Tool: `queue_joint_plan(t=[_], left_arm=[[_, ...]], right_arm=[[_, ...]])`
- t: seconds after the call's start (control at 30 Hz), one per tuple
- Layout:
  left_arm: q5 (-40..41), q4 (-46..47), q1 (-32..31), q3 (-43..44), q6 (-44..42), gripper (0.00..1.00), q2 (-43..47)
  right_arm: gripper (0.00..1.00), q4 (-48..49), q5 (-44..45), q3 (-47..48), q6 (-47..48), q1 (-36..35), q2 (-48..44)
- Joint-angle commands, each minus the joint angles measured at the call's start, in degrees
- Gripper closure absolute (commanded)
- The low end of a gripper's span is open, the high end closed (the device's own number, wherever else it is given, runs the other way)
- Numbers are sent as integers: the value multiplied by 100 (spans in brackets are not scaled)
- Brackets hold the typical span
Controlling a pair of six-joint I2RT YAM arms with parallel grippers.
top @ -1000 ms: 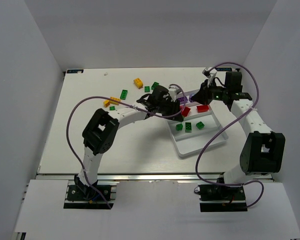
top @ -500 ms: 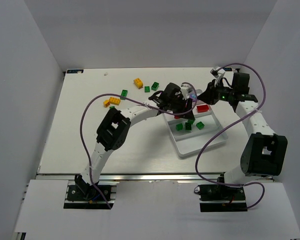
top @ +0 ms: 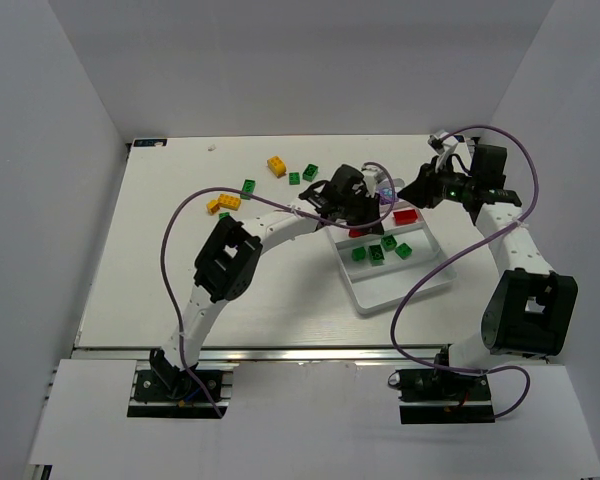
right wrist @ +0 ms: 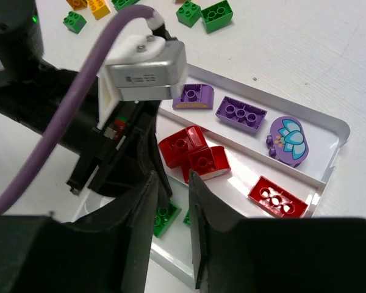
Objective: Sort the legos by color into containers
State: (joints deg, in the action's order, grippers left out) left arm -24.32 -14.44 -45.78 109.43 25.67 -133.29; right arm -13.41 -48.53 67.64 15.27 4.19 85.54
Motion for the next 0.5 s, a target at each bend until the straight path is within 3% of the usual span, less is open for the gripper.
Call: queue_joint_plan(t=[0.0,0.17,0.27,0.3,0.33,0.4,0.47], left_arm=[[549,-68,157,-192,-106,81,847],[1429,-138,674,-1438,-159,88,1779],[1840,-384,1139,-1862,-115,69,2210],[1965,-593,1255,-2055,-115,53,2342],[2079,-717,1491,-2127,-150,46,2387],[2552,-998,1738,-2171,-194,37,2440],[2834,-1385,2133,-2119,-203,34,2440]], right_arm=[[66,111,-156,39,37,47,-187],[46,67,-270,74,196,38,-116],[41,14,-367,39,362,30,-29],[41,14,-376,30,467,21,-11],[40,-4,-376,22,529,-14,7],[38,-39,-359,39,652,-58,42],[38,-74,-324,74,758,-137,94]])
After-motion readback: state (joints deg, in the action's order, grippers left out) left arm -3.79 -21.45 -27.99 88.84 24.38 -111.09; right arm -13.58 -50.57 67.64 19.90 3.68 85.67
